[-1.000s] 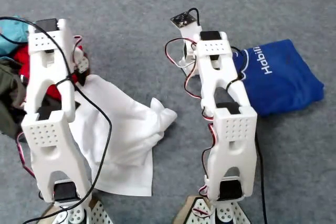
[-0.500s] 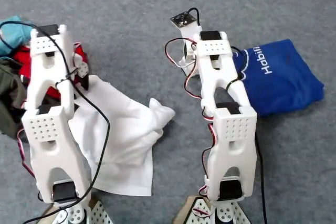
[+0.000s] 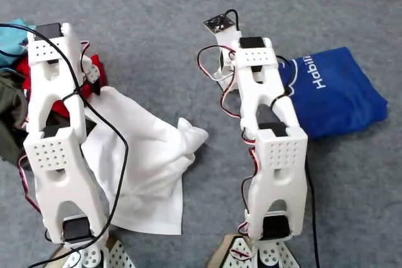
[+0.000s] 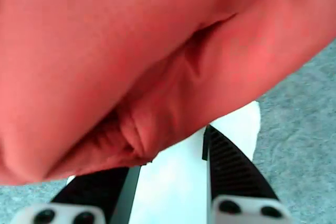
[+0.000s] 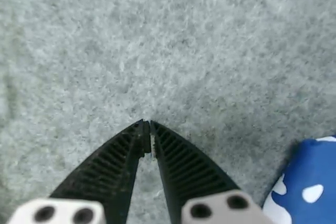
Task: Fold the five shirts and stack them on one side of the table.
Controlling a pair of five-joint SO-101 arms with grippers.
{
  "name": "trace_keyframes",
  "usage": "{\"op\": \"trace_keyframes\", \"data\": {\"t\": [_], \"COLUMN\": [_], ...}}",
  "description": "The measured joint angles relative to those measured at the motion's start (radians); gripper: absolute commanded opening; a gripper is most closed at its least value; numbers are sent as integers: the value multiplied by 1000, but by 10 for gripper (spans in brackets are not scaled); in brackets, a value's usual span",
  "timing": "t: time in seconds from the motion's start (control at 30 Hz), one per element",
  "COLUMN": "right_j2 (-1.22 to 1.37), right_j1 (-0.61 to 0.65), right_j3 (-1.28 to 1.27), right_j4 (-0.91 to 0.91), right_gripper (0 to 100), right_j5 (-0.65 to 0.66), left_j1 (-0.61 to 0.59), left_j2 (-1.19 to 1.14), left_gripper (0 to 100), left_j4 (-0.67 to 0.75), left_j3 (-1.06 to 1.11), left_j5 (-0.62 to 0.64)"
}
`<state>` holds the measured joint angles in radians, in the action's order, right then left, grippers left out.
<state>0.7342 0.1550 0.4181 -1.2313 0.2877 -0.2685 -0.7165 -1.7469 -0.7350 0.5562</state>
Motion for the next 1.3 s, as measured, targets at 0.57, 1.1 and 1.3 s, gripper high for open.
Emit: {"op": "trace_keyframes", "data": {"t": [0.57, 1.1, 1.3], "right_j2": [2, 2, 2], "right_j1": [0, 0, 0], "right_j3": [0, 0, 0], "right_j4": [0, 0, 0], "right_gripper": [12, 12, 12], "right_j5": [0, 0, 0], "left_j1": [-2, -2, -2], "left_j2": [-64, -140, -63], "left_gripper": [167, 169, 171], "left_j4": [38, 28, 0], "left_j3": [-3, -60, -155], "left_j5": [0, -5, -28]}}
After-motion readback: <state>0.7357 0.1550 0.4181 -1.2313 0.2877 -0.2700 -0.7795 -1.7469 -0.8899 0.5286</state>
